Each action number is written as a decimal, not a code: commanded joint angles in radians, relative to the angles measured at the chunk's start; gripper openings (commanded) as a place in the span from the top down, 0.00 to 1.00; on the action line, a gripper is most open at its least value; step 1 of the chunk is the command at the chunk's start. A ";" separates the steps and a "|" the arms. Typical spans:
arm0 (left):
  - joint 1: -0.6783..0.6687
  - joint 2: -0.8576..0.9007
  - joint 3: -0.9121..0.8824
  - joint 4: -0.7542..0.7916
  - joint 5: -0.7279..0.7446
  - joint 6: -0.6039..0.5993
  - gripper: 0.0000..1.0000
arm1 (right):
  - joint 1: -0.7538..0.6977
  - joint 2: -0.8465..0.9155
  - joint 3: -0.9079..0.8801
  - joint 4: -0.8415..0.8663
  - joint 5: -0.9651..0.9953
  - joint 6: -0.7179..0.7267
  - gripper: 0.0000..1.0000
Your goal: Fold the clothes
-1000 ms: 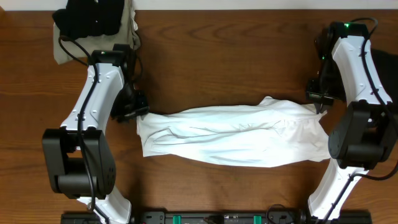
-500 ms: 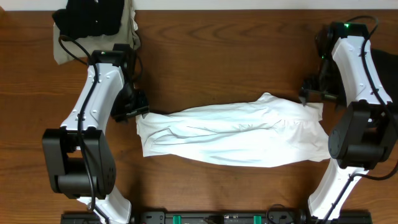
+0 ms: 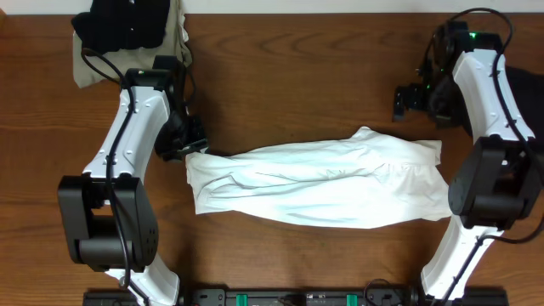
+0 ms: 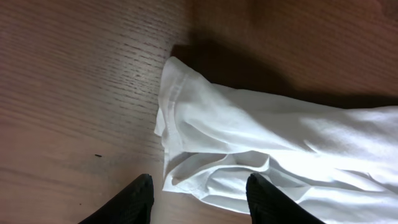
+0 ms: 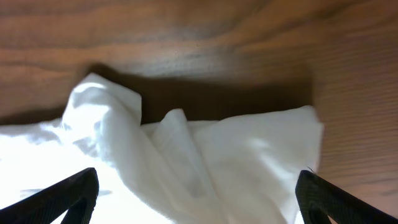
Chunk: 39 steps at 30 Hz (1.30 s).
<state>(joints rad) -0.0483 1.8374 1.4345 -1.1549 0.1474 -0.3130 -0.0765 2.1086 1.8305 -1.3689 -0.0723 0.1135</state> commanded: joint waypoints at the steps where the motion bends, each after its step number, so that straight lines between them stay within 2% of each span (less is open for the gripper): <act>1: 0.003 -0.006 -0.008 -0.007 0.006 0.014 0.49 | -0.016 0.049 -0.009 -0.009 -0.044 -0.030 0.01; 4: 0.003 -0.006 -0.008 -0.007 0.006 0.014 0.49 | -0.023 0.065 -0.016 -0.011 -0.068 -0.029 0.04; 9: 0.003 -0.006 -0.008 -0.007 0.006 0.014 0.49 | -0.027 0.077 -0.028 -0.001 -0.118 -0.030 0.26; 11: 0.003 -0.006 -0.008 -0.007 0.006 0.014 0.49 | -0.027 0.080 -0.028 0.002 -0.132 -0.030 0.42; 12: 0.003 -0.006 -0.008 -0.007 0.006 0.014 0.49 | -0.027 0.080 -0.028 0.006 -0.139 -0.030 0.56; 14: 0.003 -0.006 -0.008 -0.007 0.006 0.014 0.49 | -0.027 0.080 -0.028 0.008 -0.146 -0.029 0.72; 18: 0.003 -0.006 -0.008 -0.006 0.006 0.014 0.49 | -0.027 0.080 -0.028 0.014 -0.180 -0.030 0.98; 25: 0.003 -0.006 -0.008 -0.006 0.006 0.014 0.49 | -0.027 0.073 -0.028 -0.032 -0.387 -0.126 0.99; 28: 0.003 -0.006 -0.008 -0.006 0.006 0.018 0.49 | -0.028 0.070 -0.028 -0.077 -0.410 -0.138 0.99; 31: 0.003 -0.006 -0.008 -0.006 0.006 0.023 0.49 | -0.029 0.066 -0.028 -0.097 -0.329 -0.124 0.99; 35: 0.003 -0.006 -0.008 -0.006 0.006 0.029 0.49 | -0.039 0.066 -0.027 -0.087 -0.140 0.014 0.92; 39: 0.003 -0.006 -0.008 -0.004 0.006 0.029 0.49 | -0.057 0.058 -0.011 -0.055 -0.134 0.013 0.88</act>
<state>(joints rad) -0.0483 1.8374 1.4345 -1.1549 0.1513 -0.3054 -0.1108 2.1723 1.8042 -1.4357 -0.2668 0.0864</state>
